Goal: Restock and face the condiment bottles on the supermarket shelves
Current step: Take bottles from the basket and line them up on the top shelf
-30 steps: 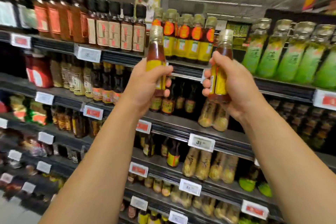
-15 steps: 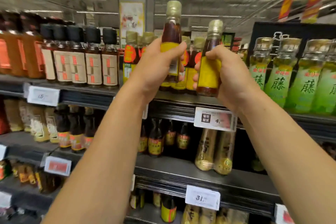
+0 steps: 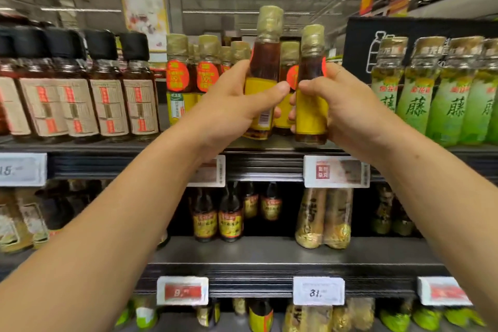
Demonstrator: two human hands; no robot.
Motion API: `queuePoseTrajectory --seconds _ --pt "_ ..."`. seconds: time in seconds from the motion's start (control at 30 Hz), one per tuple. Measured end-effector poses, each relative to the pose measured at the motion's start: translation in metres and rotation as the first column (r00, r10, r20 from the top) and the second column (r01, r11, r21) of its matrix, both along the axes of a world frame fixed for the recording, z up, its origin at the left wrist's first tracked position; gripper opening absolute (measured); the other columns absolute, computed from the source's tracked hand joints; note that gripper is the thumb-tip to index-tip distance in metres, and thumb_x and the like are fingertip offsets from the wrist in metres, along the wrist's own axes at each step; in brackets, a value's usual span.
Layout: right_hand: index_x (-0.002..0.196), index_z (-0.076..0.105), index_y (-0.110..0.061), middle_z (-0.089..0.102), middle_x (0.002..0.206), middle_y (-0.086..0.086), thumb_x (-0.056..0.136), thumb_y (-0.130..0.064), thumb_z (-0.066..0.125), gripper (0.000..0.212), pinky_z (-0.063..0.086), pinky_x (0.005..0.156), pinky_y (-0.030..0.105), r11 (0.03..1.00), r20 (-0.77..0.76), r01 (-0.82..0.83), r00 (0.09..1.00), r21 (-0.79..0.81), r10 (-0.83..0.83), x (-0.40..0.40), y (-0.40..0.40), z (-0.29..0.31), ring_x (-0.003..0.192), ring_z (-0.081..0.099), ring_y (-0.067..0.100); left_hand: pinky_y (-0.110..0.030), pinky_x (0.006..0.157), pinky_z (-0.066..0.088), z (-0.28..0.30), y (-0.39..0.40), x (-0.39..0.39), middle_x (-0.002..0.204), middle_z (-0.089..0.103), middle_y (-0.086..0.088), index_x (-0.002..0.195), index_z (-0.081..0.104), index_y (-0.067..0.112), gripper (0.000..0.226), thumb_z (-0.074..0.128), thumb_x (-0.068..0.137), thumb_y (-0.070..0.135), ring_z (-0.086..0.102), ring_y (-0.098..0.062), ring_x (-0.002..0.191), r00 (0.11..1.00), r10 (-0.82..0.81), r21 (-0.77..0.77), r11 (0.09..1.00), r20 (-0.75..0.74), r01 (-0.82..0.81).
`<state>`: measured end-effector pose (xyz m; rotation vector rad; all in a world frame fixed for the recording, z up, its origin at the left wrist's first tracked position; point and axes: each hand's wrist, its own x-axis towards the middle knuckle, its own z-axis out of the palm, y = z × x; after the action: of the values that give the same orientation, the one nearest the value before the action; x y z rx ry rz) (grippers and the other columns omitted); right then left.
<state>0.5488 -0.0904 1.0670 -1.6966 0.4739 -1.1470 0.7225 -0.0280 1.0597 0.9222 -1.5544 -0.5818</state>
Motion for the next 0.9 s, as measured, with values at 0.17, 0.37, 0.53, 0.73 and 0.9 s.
queuePoseTrajectory --seconds 0.17,0.37,0.53,0.73,0.9 --pt "0.139 0.049 -0.008 0.072 0.117 0.017 0.103 -0.013 0.055 0.037 0.062 0.076 0.034 0.999 -0.029 0.028 0.999 -0.025 -0.028 -0.011 -0.004 -0.009 0.101 0.074 0.028 -0.041 0.095 0.056 -0.009 -0.006 0.004 0.097 0.074 0.008 0.126 0.058 0.015 0.038 0.072 0.091 0.022 0.070 -0.014 0.095 0.995 0.032 -0.026 0.999 0.092 -0.030" --pt "0.143 0.046 -0.022 0.069 0.123 0.009 0.098 -0.034 0.065 0.051 0.058 0.096 0.053 0.941 -0.185 0.273 0.933 -0.200 -0.309 -0.025 -0.019 -0.016 0.114 0.069 0.024 -0.047 0.100 0.054 -0.011 -0.013 0.007 0.117 0.073 0.008 0.128 0.058 0.029 0.060 0.080 0.076 0.047 0.069 -0.015 0.112 0.980 0.098 -0.030 0.995 0.173 -0.094" --pt "0.152 0.037 -0.031 0.059 0.141 -0.003 0.095 -0.050 0.064 0.066 0.051 0.105 0.052 0.871 -0.319 0.369 0.825 -0.324 -0.467 -0.027 -0.018 -0.017 0.131 0.057 0.019 -0.047 0.109 0.046 -0.013 -0.015 0.007 0.131 0.065 0.011 0.135 0.053 0.034 0.067 0.077 0.075 0.055 0.060 -0.014 0.126 0.964 0.147 -0.009 0.989 0.222 -0.149" --pt "0.131 0.055 -0.031 0.063 0.110 -0.010 0.090 -0.055 0.066 0.049 0.050 0.071 0.027 0.440 -0.039 0.596 0.565 -0.672 -0.824 -0.038 0.014 -0.007 0.090 0.064 0.006 -0.039 0.108 0.043 -0.011 -0.011 0.009 0.123 0.064 0.024 0.109 0.054 0.066 0.039 0.078 0.082 0.052 0.055 -0.003 0.124 0.960 0.187 0.023 0.980 0.208 -0.196" --pt "0.129 0.057 -0.039 0.066 0.111 -0.016 0.090 -0.057 0.063 0.044 0.050 0.074 0.018 0.537 -0.030 0.432 0.758 -0.725 -0.651 -0.002 0.037 0.034 0.088 0.063 -0.008 -0.049 0.111 0.043 -0.009 -0.007 0.007 0.140 0.061 0.004 0.141 0.050 0.029 0.078 0.079 0.074 0.055 0.055 -0.021 0.132 0.967 0.176 0.075 0.978 0.184 -0.192"
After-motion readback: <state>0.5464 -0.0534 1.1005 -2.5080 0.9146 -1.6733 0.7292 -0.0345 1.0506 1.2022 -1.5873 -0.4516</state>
